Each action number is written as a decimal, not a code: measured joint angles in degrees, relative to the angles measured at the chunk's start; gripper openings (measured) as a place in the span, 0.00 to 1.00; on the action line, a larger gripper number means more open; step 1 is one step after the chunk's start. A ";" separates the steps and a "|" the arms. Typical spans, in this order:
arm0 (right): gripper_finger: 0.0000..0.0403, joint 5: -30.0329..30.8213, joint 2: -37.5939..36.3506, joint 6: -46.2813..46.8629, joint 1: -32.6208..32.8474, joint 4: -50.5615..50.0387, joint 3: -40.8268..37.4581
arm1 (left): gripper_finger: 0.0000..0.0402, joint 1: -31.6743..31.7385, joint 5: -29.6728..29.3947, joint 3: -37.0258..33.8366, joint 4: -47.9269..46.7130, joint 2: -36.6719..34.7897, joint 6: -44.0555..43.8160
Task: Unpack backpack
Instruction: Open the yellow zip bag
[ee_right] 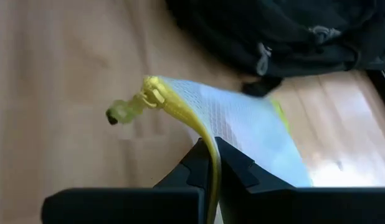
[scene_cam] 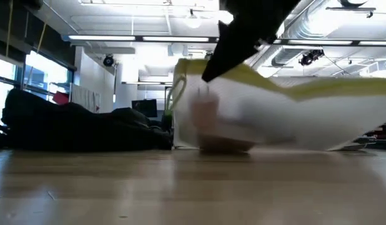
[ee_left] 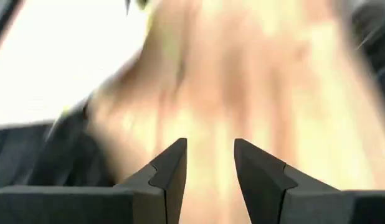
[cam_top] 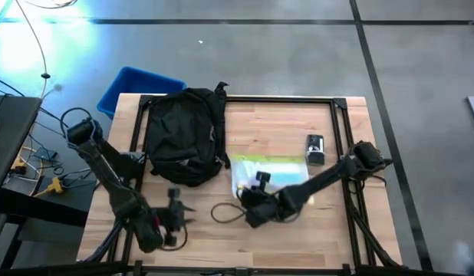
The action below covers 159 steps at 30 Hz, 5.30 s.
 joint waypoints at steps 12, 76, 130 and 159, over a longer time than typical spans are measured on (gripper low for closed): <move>0.00 5.01 0.00 2.79 4.81 6.42 -3.96 | 0.28 11.55 -4.24 -3.22 29.20 14.23 39.87; 0.43 4.48 6.09 -1.78 4.63 21.42 -0.25 | 0.00 17.28 -10.49 2.11 30.45 21.26 30.87; 0.11 -2.69 6.07 -3.52 4.68 27.41 1.00 | 0.00 11.86 -16.47 3.94 -4.34 20.73 18.38; 0.01 -0.67 8.33 -1.41 1.52 31.83 0.93 | 0.00 10.88 -11.92 7.90 4.45 20.67 27.59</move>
